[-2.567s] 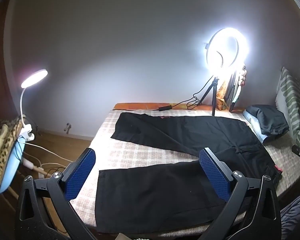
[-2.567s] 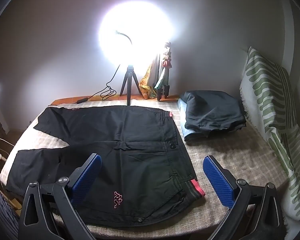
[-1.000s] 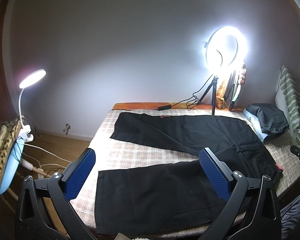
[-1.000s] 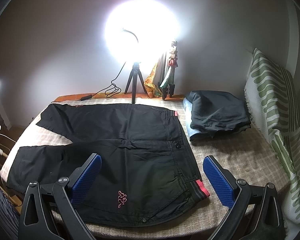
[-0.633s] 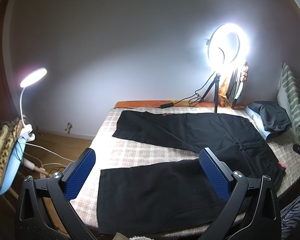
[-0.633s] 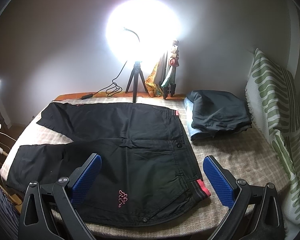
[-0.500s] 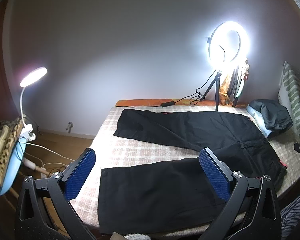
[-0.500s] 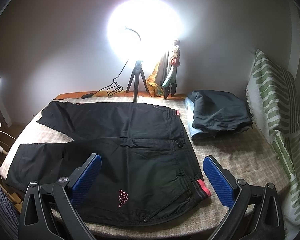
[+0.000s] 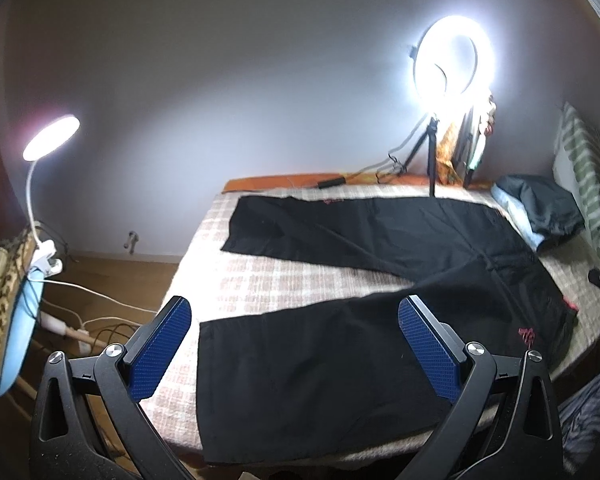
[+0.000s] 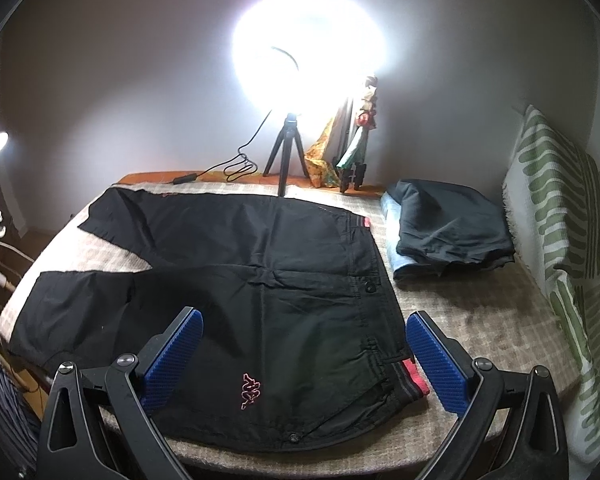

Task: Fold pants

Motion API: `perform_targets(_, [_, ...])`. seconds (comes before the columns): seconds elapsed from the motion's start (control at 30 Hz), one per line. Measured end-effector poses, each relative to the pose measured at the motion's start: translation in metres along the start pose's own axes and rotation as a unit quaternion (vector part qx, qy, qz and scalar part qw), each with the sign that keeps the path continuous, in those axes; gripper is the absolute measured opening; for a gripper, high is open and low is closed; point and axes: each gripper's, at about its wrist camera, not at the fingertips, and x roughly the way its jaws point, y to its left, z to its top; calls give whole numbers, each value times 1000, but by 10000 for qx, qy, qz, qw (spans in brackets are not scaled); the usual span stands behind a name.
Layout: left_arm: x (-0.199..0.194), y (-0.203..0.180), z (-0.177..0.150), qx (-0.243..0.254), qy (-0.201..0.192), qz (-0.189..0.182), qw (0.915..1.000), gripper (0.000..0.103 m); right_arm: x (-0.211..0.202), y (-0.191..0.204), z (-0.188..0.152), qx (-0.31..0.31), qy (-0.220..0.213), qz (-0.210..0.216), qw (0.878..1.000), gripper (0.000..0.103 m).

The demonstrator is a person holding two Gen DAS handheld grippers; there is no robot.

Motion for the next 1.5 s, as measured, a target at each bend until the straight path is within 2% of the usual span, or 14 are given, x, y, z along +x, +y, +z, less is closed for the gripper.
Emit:
perform_targets(0.13, [7, 8, -8, 273, 89, -349, 9990, 103, 5, 8, -2, -311, 24, 81, 9995, 103])
perform_targets(0.23, [15, 11, -12, 630, 262, -372, 9970, 101, 11, 17, -6, -603, 52, 268, 9978, 103])
perform_targets(0.4, [34, 13, -23, 1164, 747, -423, 9895, 84, 32, 39, -16, -1241, 270, 851, 9882, 103])
perform_targets(0.43, [38, 13, -27, 1320, 860, -460, 9864, 76, 36, 45, -18, -1379, 338, 951, 9853, 103])
perform_targets(0.57, [48, 8, -45, 1751, 1280, -785, 9730, 58, 54, 70, -35, -2006, 774, 1297, 9680, 103])
perform_targets(0.63, [52, 8, -54, 1808, 1490, -1026, 9667, 54, 61, 84, -47, -2393, 1049, 1514, 9533, 101])
perform_targets(0.8, [63, 12, -74, 1906, 1901, -1251, 9549, 49, 74, 110, -80, -3186, 1555, 1783, 9179, 95])
perform_targets(0.87, [65, 13, -81, 1964, 1990, -1286, 9515, 49, 78, 115, -90, -3410, 1658, 1771, 9082, 92])
perform_targets(0.97, [66, 14, -89, 2027, 2068, -1373, 9472, 49, 83, 120, -103, -3688, 1732, 1655, 8981, 90])
perform_targets(1.07, [65, 13, -97, 2166, 2122, -1436, 9420, 49, 86, 119, -102, -3652, 1693, 1688, 8997, 90])
perform_targets(1.2, [66, 8, -106, 2305, 2160, -1550, 9361, 49, 91, 115, -100, -3559, 1771, 1864, 8985, 71])
perform_targets(1.27, [66, 5, -110, 2383, 2171, -1617, 9327, 50, 91, 116, -98, -3580, 1793, 1972, 8949, 47])
perform_targets(1.37, [65, -1, -114, 2563, 2147, -1710, 9268, 50, 90, 119, -95, -3609, 1756, 2040, 8929, 24])
perform_targets(1.5, [65, -12, -122, 2870, 2120, -1677, 9190, 50, 89, 119, -82, -3495, 1698, 2083, 8976, 10])
